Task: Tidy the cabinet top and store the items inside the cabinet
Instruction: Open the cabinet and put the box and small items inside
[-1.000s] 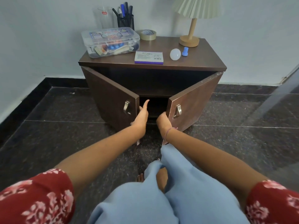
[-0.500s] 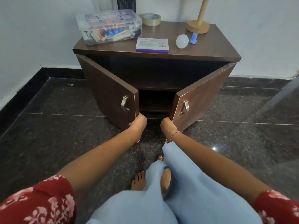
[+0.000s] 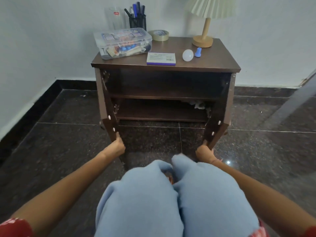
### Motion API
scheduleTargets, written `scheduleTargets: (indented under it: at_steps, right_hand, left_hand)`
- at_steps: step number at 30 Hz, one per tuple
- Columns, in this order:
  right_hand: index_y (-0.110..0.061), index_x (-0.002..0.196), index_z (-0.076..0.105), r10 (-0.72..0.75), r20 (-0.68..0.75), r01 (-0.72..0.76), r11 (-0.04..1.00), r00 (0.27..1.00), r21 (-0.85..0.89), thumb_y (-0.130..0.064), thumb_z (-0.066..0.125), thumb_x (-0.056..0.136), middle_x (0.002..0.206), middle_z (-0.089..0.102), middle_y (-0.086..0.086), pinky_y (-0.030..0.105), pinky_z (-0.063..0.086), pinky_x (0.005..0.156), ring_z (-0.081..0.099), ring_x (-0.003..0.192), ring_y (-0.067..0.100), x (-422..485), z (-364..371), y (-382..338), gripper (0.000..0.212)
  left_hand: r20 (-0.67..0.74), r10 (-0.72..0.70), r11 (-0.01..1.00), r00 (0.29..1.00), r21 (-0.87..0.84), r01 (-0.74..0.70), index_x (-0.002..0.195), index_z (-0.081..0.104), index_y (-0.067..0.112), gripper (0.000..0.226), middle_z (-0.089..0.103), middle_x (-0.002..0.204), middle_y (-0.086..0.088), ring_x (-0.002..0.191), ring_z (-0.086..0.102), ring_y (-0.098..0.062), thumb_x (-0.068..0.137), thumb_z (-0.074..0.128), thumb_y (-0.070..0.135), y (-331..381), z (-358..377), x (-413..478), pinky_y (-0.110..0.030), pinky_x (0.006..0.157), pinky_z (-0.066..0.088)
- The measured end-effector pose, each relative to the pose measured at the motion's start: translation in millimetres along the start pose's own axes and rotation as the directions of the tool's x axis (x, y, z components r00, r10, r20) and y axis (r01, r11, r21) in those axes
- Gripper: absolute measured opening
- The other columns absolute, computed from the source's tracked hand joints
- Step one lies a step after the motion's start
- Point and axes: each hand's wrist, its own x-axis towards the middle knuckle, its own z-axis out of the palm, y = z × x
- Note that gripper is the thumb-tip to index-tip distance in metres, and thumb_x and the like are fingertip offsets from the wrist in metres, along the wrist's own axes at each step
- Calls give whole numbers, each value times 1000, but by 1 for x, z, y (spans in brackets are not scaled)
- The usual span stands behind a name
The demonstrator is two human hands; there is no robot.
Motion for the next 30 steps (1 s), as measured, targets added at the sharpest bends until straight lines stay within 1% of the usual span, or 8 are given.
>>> scheduleTargets:
  at_steps: [3, 7, 10, 14, 17, 21, 27, 30]
  right_hand:
    - [6, 129, 50, 96, 93, -115, 969, 991, 220, 0, 49, 93, 129, 58, 19, 29, 47, 94, 55, 120, 31, -7, 24, 4, 36]
    - [4, 124, 55, 4, -31, 3, 975, 1000, 220, -1, 36, 97, 126, 60, 18, 36, 35, 103, 52, 119, 34, -14, 43, 13, 33]
    - [8, 130, 48, -25, 8, 24, 985, 1000, 171, 1, 36, 97, 133, 53, 21, 21, 38, 99, 45, 126, 35, -11, 68, 23, 37]
    - [5, 136, 45, 124, -14, -117, 961, 992, 249, -6, 40, 97, 144, 45, 18, 36, 23, 117, 35, 138, 31, -18, 85, 33, 40]
    - [6, 138, 41, 137, -25, -124, 949, 990, 291, -7, 40, 98, 148, 37, 20, 37, 16, 120, 28, 141, 31, -14, 96, 37, 43]
    - [7, 137, 41, 159, -6, -147, 925, 987, 349, -8, 39, 98, 148, 37, 21, 38, 16, 120, 28, 141, 33, -10, 97, 36, 42]
    - [6, 136, 45, 78, 36, -84, 971, 996, 223, -6, 40, 97, 145, 42, 20, 38, 19, 119, 32, 139, 34, -14, 89, 35, 40]
    - [3, 131, 50, -18, 30, 10, 968, 999, 251, -2, 38, 97, 140, 48, 19, 38, 26, 115, 38, 134, 35, -17, 85, 38, 37]
  left_hand:
    - [39, 2, 999, 999, -32, -1, 127, 32, -29, 43, 41, 128, -47, 121, 40, -58, 89, 18, -14, 5, 20, -13, -62, 106, 25]
    - [0, -11, 999, 1000, -50, 11, 131, 27, -28, 43, 36, 133, -47, 124, 36, -59, 94, 18, -9, 7, 33, -20, -60, 108, 24]
    - [11, -15, 1000, 1000, -7, 15, 131, 25, -29, 42, 35, 132, -48, 123, 36, -60, 93, 17, -12, 7, 39, -21, -61, 106, 23]
    - [-45, 21, 990, 999, 138, -14, 129, 27, -30, 48, 37, 132, -46, 122, 36, -60, 85, 9, -23, 12, 47, -27, -60, 105, 27]
    - [-106, 122, 962, 987, 258, -91, 129, 29, -29, 78, 38, 132, -44, 122, 38, -58, 63, -12, -40, 11, 59, -28, -57, 105, 31]
    - [41, -17, 998, 999, 58, 14, 130, 17, -31, 44, 29, 136, -47, 125, 28, -62, 87, 19, -24, 14, 65, -34, -60, 106, 24]
    - [129, -140, 984, 982, -94, 153, 131, 16, -31, 46, 28, 138, -46, 126, 26, -62, 89, 33, -20, 19, 75, -37, -61, 107, 24]
    - [111, -76, 997, 991, 15, 75, 130, 14, -32, 47, 25, 137, -48, 125, 23, -64, 91, 36, -17, 23, 84, -32, -63, 106, 23]
